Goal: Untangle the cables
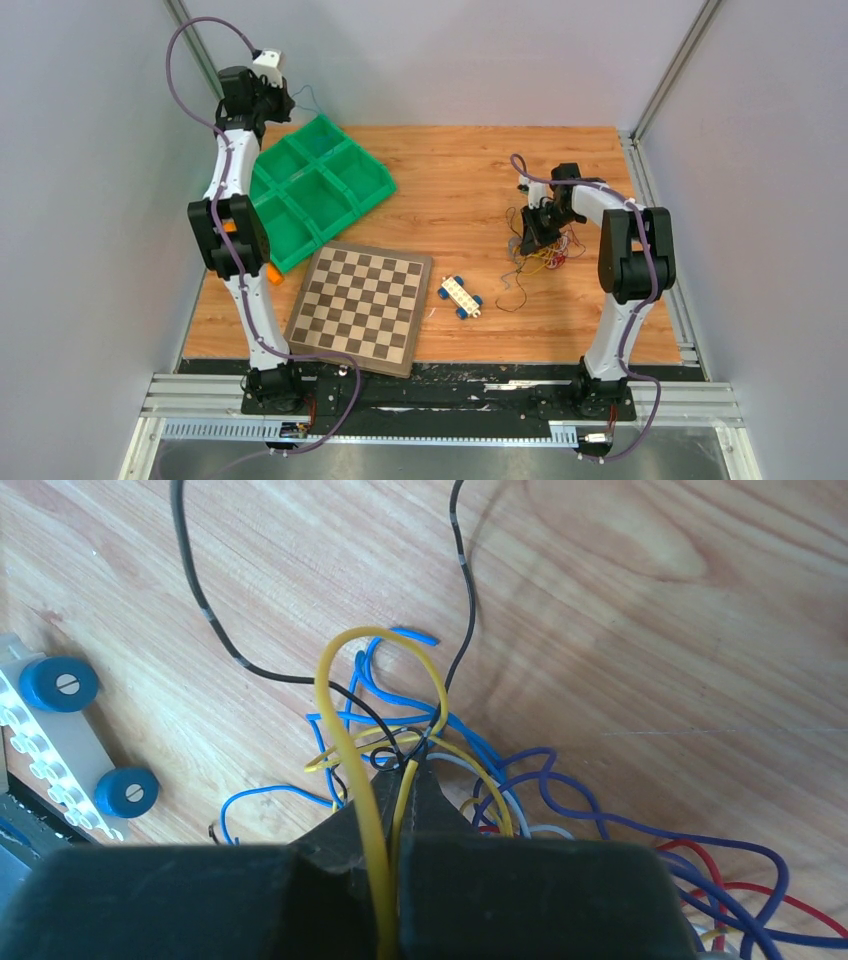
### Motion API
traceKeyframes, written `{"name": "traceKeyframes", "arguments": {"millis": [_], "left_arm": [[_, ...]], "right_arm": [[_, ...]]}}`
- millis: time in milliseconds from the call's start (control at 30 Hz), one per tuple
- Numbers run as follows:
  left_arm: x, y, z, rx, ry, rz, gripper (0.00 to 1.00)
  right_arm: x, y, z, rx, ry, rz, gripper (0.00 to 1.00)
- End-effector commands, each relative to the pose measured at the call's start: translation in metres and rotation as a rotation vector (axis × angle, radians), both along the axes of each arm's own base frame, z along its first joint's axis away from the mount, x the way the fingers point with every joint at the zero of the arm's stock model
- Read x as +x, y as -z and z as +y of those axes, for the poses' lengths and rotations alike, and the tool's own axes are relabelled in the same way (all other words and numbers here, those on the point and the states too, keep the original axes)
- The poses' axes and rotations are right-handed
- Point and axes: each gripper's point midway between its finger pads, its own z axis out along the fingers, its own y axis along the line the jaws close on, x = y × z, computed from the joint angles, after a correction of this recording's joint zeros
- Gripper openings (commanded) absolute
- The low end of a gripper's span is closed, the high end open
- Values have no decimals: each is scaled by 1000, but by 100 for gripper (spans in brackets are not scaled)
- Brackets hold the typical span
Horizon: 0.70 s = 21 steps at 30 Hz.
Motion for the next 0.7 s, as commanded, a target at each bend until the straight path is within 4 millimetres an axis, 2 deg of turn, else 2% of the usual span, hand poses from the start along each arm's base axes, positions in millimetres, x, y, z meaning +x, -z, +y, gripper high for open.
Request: {"name": "traceKeyframes", "arguments": {"millis": [0,67,233,367,433,567,600,633,667], "left_arm": [[16,-53,21,54,-61,-173,0],[17,-56,23,57,-56,-185,0],[21,-45,27,79,-59,-164,0],[28,-51,42,111,-133,-204,0],[31,-51,42,114,-128,-210,0],[26,-18,27,94,-48,-124,0],[23,-16,26,101,-35,-121,0],[20,-1,23,99,-29,-90,0],[18,-3,23,106,-25,-98,0]], "right_arm": [[10,-6,3,15,-20,-25,0],[10,-6,3,15,-20,-22,0],[14,-8,3,14,-18,-25,0],[14,-10,3,12,-17,-23,0],[12,-8,3,9,-19,-18,0],[12,-6,1,3,-21,-15,0],[12,-6,1,3,-23,-15,0],[11,-6,1,3,-21,-12,0],[11,-7,2,5,-22,-13,0]]}}
